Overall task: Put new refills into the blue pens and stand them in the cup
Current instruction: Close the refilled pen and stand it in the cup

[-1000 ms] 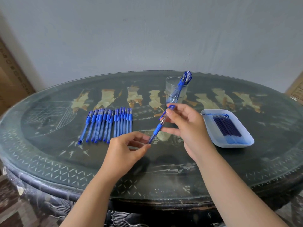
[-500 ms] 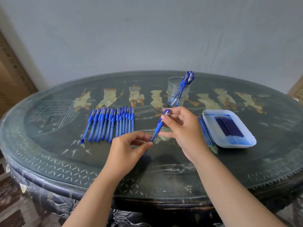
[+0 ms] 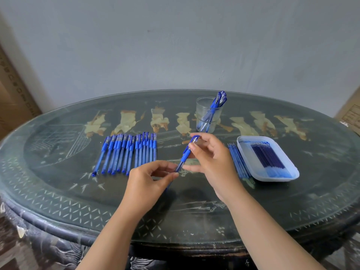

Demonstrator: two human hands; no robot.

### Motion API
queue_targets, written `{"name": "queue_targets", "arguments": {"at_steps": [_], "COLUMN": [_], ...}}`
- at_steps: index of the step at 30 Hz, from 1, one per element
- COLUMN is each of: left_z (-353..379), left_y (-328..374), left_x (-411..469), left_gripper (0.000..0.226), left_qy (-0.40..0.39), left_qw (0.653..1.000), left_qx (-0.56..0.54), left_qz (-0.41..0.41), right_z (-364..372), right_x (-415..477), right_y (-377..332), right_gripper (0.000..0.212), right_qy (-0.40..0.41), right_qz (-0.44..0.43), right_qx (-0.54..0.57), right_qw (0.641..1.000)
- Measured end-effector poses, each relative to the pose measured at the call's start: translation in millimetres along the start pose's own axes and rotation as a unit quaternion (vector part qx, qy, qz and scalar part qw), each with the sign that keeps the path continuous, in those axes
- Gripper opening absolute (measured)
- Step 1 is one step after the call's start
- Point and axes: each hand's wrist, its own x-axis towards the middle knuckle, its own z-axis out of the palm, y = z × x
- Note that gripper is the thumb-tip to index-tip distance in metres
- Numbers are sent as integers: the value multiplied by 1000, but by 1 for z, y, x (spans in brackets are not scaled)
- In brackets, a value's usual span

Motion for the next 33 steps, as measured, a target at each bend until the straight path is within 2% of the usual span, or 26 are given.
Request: {"name": "queue_targets", "arguments": {"at_steps": [5,10,16,20,24,28,33], "left_z": [3,-2,-5,-7,-5,-4,-2], "left_y": [-2,-6,-6,-9,-10,-12,-14], "left_x": [3,6,9,11,11,12,13], "left_gripper": [16,11,12,12,12,12,13], "left_qy": [5,84,123,147,152,158,145], "left_qw": [997,966,957,956,956,956,962], "left_qx": [-76,-227,-245,-241,-238,-236,-217], "left_qz": [-29,-90,-92,-83,-79,-78,-76], "right_z": [-1,-21,-40,-41,-42,-46,-53], "right_x": [4,28,81,110,135,150,165], "right_y": [-5,-29,-70,-86,-84,-74,-57], "right_gripper": [31,33,48,46,27,24,21], "right_qy": [15,126,241,276,258,199,149], "right_qz": [-25,-74,-221,-271,-277,-231,-194], "right_qx": [-24,-18,-139,-172,-243,-352,-419], "right_qw": [999,989,935,906,893,885,874]}}
